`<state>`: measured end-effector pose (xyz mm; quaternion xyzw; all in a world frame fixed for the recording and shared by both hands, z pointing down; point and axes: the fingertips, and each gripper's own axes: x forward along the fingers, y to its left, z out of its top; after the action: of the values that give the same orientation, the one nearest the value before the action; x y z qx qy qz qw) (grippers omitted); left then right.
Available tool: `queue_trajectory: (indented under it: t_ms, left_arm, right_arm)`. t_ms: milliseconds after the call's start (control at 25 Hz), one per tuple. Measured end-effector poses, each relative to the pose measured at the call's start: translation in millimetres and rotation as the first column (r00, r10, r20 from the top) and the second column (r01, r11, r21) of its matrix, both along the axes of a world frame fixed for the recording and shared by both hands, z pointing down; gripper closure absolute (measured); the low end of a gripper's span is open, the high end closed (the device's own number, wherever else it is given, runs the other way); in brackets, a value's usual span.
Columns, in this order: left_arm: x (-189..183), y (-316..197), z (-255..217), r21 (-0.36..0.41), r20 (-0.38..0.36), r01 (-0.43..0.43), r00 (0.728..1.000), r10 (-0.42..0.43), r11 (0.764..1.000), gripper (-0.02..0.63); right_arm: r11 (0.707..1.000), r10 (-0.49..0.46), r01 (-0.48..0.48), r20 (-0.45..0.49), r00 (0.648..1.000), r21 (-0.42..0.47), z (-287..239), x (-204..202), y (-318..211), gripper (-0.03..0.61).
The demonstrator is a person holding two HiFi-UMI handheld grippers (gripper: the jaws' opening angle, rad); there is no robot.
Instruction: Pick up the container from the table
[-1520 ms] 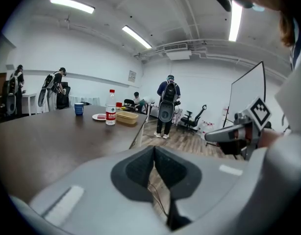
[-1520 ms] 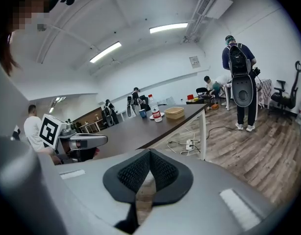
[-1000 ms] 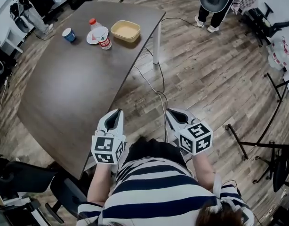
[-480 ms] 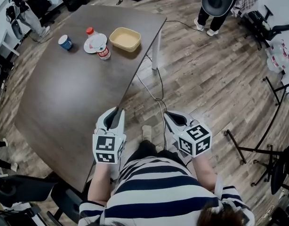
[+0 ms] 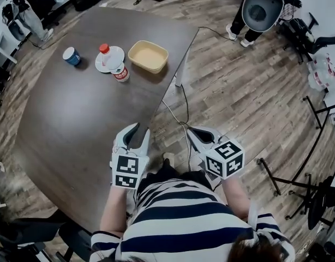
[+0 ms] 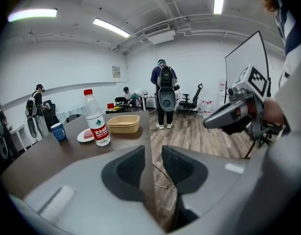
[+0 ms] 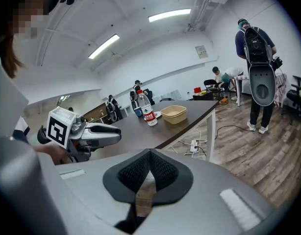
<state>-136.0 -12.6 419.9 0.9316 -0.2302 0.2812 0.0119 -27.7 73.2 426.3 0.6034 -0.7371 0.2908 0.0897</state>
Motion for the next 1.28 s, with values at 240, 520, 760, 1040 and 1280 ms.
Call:
queue_trajectory:
  t_ms: [240,520,760,1040,1280]
  left_arm:
    - [4,-32,11,-0.010,0.046,-0.054,0.997,0.054,0.998,0.614]
    - [5,-61,13,-0.010,0.045,-0.089,0.995,0.089,0.996,0.614]
    - [23,-78,13,0.023,0.075,-0.139,0.988,0.137,0.990,0.614]
    - [46,-99,18,0.064,0.142,-0.171,0.977,0.161,0.983,0.614]
    - [79,-123,23,0.113,0.241,-0.178,0.959,0.147,0.977,0.614]
  right_arm:
    - [0.999,-0.020,0.021,0.017,1.000,-0.028,8,-3,-41,0.580]
    - [0.998,-0.047,0.047,0.001,0.999,-0.046,7,-8,-71,0.580]
    - [0.997,-0.055,0.054,-0.013,0.998,-0.055,9,3,-86,0.580]
    - [0.993,-0.112,0.112,0.000,0.994,-0.040,11,20,-117,0.580]
    - [0.982,-0.185,0.186,0.025,0.982,-0.040,16,53,-142,0.580]
